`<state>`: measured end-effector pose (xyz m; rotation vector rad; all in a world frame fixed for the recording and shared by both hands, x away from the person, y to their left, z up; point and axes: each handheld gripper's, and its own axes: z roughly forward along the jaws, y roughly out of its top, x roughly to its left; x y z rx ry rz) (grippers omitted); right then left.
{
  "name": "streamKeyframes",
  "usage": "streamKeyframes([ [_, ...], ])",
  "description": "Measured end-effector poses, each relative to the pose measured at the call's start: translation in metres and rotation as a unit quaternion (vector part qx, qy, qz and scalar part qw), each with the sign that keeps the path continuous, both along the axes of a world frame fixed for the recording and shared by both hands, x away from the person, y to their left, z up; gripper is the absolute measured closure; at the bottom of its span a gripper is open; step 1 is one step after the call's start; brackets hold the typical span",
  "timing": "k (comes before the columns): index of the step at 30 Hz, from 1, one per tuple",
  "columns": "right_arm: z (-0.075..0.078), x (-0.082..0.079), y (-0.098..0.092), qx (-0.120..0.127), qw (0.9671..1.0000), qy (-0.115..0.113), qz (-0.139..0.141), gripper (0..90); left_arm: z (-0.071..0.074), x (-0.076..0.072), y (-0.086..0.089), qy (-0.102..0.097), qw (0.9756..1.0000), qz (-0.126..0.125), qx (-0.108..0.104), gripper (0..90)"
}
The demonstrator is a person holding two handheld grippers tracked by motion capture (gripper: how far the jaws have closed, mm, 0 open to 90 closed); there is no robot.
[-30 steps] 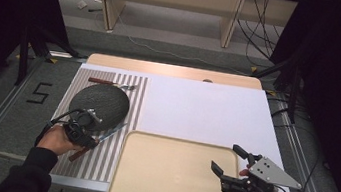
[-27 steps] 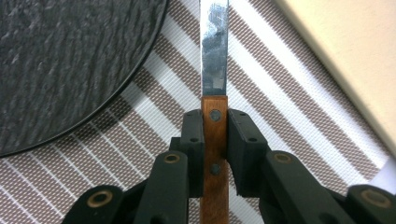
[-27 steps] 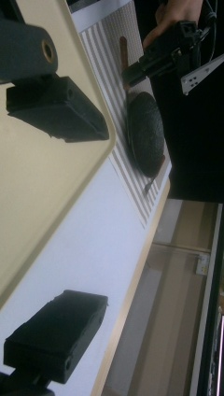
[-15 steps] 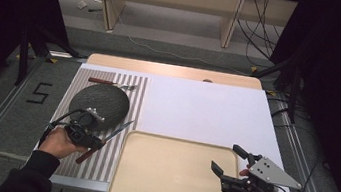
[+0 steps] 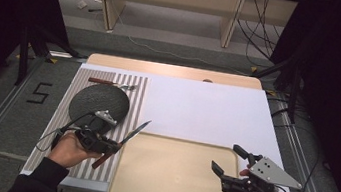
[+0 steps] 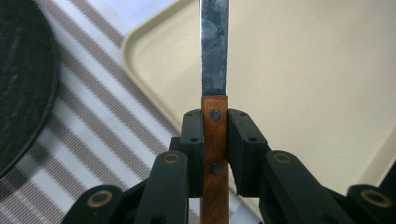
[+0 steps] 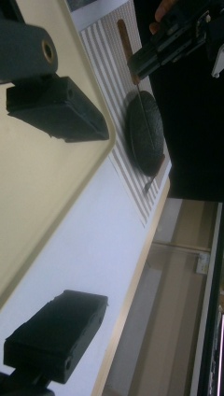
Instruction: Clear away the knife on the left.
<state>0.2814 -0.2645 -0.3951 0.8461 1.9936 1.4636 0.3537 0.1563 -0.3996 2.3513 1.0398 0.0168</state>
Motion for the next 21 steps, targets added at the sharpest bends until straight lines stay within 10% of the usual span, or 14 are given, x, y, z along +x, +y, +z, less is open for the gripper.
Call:
streamKeyframes([
  [21,0.0,0.0,0.0,-0.001,1.0,0.001,0.001,17.8,-0.013,-0.015,-0.053,0.032,0.9982,-0.034,-0.038,76.8],
])
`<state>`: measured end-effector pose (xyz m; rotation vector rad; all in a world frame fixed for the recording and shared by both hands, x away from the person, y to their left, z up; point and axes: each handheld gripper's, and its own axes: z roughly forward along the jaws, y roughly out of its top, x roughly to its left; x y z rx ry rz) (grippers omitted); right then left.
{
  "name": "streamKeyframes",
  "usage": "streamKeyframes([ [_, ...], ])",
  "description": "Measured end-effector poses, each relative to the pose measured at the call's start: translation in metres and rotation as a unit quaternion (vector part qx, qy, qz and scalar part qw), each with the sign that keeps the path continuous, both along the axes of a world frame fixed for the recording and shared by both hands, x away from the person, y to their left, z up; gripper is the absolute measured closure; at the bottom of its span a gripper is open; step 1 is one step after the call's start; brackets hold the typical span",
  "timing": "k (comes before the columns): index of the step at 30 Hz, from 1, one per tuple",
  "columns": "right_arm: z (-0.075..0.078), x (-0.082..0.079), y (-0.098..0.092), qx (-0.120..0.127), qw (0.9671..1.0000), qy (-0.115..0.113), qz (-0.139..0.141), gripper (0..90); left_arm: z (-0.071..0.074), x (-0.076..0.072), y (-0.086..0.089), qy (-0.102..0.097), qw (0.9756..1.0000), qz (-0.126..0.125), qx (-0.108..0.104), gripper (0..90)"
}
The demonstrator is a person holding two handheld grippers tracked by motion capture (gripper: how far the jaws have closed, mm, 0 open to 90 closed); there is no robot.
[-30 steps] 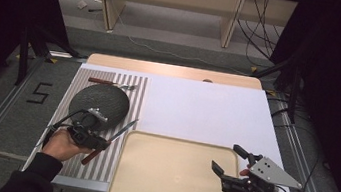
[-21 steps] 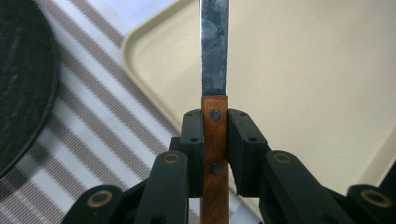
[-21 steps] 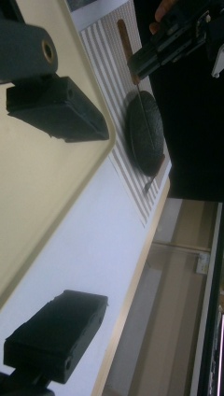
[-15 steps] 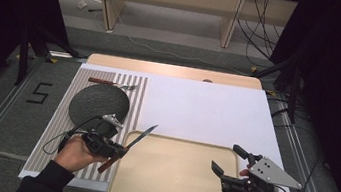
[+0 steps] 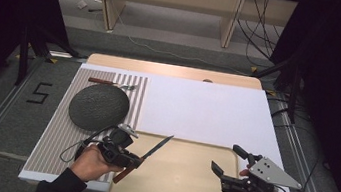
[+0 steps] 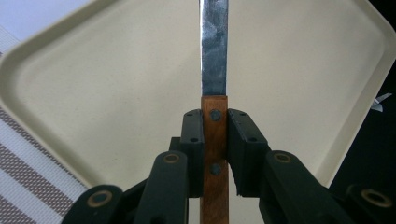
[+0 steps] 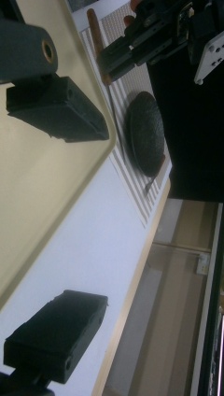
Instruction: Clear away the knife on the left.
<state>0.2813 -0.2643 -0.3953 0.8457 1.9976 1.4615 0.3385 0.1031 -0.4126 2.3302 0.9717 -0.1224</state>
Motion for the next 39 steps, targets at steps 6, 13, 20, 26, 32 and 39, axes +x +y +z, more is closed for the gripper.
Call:
streamKeyframes([
  [6,0.0,0.0,0.0,0.0,1.0,-0.001,0.0,17.8,-0.011,-0.003,-0.014,0.017,0.9998,-0.012,-0.004,76.7],
  [13,0.0,0.0,0.0,0.0,1.0,0.0,0.0,17.8,-0.029,-0.004,-0.03,0.036,0.9991,-0.023,0.006,76.7],
  [20,0.0,0.0,0.0,0.0,1.0,-0.001,0.001,17.9,-0.038,-0.002,-0.034,0.048,0.9986,-0.016,0.013,76.8],
  [26,0.0,0.0,0.0,0.0,1.0,-0.001,0.001,17.9,-0.046,-0.001,-0.035,0.056,0.9979,-0.008,0.032,76.7],
  [32,0.0,0.0,0.0,0.0,1.0,0.0,0.002,17.9,-0.051,0.0,-0.034,0.06,0.9972,0.002,0.043,76.6],
  [39,0.0,0.0,0.0,0.0,1.0,0.0,0.002,17.9,-0.051,0.001,-0.034,0.061,0.9977,0.004,0.03,70.5],
])
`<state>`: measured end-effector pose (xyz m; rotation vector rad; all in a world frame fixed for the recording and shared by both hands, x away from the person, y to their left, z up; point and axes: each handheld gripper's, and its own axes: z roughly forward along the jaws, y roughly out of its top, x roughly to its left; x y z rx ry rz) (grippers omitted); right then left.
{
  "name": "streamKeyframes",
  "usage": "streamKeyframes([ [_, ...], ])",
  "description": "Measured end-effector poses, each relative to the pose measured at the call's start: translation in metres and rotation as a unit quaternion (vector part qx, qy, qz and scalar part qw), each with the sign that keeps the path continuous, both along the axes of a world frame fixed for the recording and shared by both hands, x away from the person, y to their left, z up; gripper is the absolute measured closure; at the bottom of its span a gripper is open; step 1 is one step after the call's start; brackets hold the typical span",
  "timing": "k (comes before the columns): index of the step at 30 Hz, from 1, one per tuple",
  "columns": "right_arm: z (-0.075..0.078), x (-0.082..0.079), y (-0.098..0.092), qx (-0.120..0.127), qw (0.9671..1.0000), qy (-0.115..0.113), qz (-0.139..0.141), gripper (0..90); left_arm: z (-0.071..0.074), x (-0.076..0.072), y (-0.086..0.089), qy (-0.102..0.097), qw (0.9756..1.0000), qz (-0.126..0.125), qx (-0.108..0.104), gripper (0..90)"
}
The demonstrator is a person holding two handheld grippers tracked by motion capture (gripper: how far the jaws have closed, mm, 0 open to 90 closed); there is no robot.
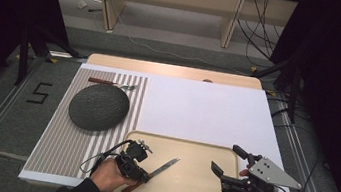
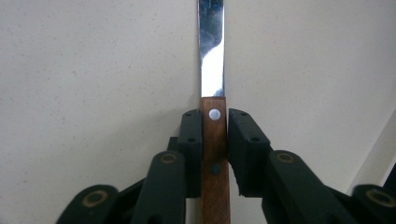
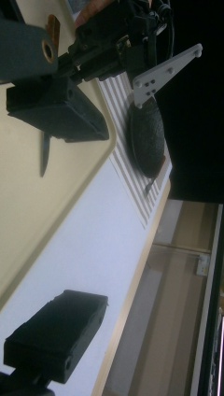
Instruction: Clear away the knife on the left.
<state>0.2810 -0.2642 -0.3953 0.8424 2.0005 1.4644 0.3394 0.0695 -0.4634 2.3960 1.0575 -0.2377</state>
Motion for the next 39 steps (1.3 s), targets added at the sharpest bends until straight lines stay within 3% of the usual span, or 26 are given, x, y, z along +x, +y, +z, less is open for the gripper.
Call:
streamKeyframes([
  [2,0.0,0.0,0.0,0.0,1.0,0.0,0.0,17.9,0.004,0.0,-0.001,-0.006,0.9999,-0.001,-0.012,58.8],
  [7,0.0,0.0,0.0,-0.001,1.0,0.001,0.0,17.9,0.015,-0.005,-0.008,-0.064,0.9972,-0.022,-0.031,41.5],
  [10,0.0,0.0,0.0,-0.001,1.0,0.001,0.0,17.9,0.017,-0.009,-0.015,-0.088,0.9945,-0.042,-0.039,35.6],
  [13,0.0,0.0,0.0,-0.001,1.0,0.001,0.001,17.9,0.018,-0.012,-0.022,-0.104,0.9916,-0.064,-0.042,35.5],
  [17,0.0,0.001,0.0,-0.001,1.0,0.0,0.001,17.9,0.015,-0.012,-0.028,-0.103,0.991,-0.078,-0.036,48.3],
  [23,0.0,0.001,0.0,-0.002,1.0,0.001,0.001,17.9,0.004,-0.009,-0.038,-0.087,0.9911,-0.1,-0.003,70.8],
  [28,0.0,0.0,0.0,-0.001,1.0,0.001,0.002,18.0,0.0,-0.006,-0.039,-0.087,0.9912,-0.098,0.022,85.5],
  [32,0.0,0.0,0.0,-0.001,1.0,0.001,0.002,18.0,-0.003,-0.001,-0.036,-0.08,0.9926,-0.09,0.018,89.5],
  [39,0.0,0.0,0.0,0.0,1.0,0.001,0.002,18.0,-0.002,-0.001,-0.035,-0.078,0.9931,-0.084,0.026,89.6],
])
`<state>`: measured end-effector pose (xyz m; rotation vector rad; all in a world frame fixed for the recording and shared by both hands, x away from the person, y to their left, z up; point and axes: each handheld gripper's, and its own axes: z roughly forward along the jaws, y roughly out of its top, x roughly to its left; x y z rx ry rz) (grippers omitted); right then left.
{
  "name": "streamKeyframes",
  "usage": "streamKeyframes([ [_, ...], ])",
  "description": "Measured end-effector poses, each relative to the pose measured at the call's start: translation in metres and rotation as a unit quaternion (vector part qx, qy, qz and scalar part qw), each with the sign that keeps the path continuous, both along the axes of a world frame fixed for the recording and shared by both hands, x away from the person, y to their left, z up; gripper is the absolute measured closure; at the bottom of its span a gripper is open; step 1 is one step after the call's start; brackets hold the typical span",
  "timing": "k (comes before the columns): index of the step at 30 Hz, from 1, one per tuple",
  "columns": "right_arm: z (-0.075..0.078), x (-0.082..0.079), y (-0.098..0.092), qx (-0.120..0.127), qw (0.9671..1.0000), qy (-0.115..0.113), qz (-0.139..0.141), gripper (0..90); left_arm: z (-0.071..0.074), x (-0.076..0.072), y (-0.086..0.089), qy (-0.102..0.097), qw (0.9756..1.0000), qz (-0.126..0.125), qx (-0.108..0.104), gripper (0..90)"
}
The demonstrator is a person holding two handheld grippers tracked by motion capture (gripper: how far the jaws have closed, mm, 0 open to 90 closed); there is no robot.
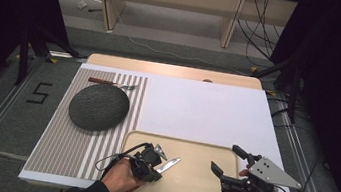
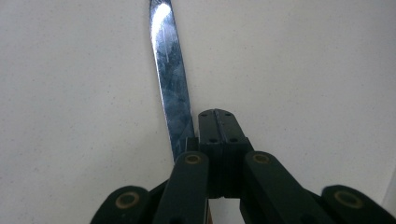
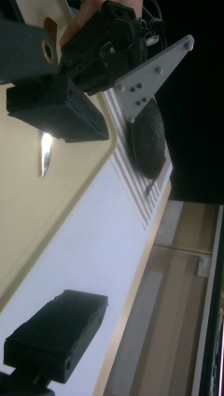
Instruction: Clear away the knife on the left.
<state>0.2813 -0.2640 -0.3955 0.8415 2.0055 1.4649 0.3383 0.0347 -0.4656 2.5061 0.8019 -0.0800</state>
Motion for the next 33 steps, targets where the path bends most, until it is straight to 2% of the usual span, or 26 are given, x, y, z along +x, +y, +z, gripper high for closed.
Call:
streamKeyframes([
  [14,0.0,0.0,-0.001,0.002,1.0,0.0,0.0,18.0,0.002,0.005,0.015,0.016,0.9994,0.024,0.019,89.5],
  [21,0.0,0.0,-0.001,0.003,1.0,0.0,0.0,18.0,0.004,0.007,0.026,0.03,0.9987,0.024,0.034,89.5],
  [33,0.001,0.0,-0.002,0.004,1.0,0.002,0.0,18.0,0.005,0.009,0.046,0.051,0.9973,0.024,0.047,89.5],
])
